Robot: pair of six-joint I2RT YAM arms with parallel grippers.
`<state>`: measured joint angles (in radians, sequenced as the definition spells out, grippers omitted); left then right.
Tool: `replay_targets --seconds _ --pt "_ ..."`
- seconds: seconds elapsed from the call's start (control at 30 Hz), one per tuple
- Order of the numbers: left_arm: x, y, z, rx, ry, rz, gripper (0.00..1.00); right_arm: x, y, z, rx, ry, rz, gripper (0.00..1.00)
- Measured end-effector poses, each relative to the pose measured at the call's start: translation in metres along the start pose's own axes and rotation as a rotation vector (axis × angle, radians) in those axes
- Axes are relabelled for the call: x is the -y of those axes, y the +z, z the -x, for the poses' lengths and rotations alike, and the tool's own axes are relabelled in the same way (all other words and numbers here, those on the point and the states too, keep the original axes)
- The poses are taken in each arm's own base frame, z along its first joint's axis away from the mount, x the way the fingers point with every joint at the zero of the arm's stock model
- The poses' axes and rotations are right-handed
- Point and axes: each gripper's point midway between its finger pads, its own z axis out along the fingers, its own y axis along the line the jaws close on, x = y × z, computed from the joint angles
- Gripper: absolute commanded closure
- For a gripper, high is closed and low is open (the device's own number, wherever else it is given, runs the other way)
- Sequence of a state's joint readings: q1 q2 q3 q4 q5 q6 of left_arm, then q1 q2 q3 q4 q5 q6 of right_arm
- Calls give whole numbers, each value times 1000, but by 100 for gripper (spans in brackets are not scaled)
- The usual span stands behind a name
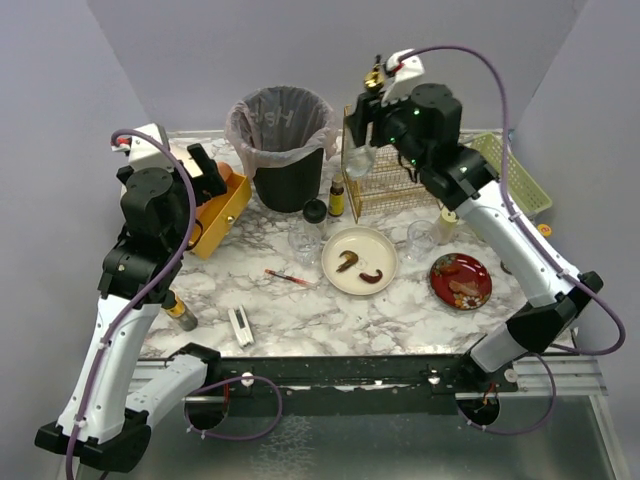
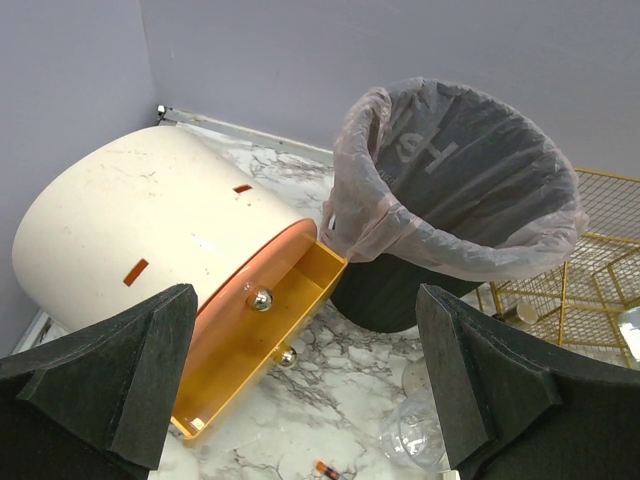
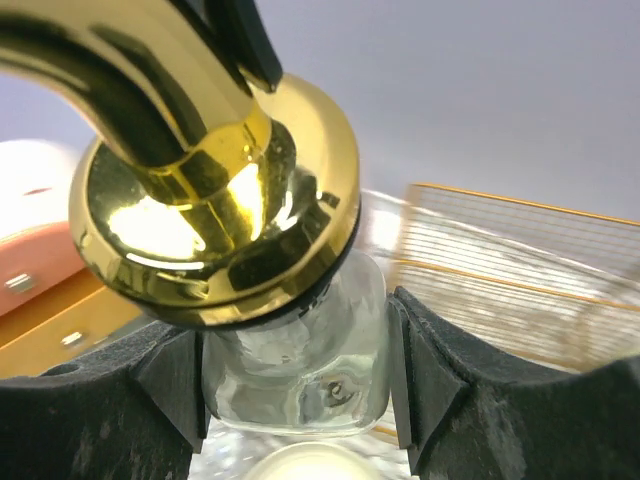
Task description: Clear the kitchen counter
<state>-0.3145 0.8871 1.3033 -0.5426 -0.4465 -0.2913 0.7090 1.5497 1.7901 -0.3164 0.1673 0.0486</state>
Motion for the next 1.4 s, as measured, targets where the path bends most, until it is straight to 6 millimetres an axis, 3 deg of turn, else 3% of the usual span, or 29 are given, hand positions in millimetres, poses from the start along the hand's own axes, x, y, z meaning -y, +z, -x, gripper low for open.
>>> replay_targets --seconds 0.1,0.17,0.43,0.57,0.7,0.93,1.23,1.4 --pt "1 2 -2 -8 3 2 1 59 1 4 -33 -10 -131 100" --pt "1 4 -3 -11 5 3 1 88 4 6 -50 -14 -195 100" --pt "6 11 -11 -39 5 -5 1 168 26 -8 -116 15 -317 100" --pt "8 13 -15 -52 2 -11 1 198 37 -14 -130 35 -360 100" --pt "7 15 -20 -63 8 -9 1 216 47 -11 -115 50 -379 100" --pt "6 17 -29 -83 30 -10 1 227 63 -4 -69 57 -363 100" --pt "10 15 -31 -93 65 -47 1 263 92 -20 -42 77 -372 100" --pt "13 14 -32 -96 70 -64 1 285 98 -27 -26 100 -373 100"
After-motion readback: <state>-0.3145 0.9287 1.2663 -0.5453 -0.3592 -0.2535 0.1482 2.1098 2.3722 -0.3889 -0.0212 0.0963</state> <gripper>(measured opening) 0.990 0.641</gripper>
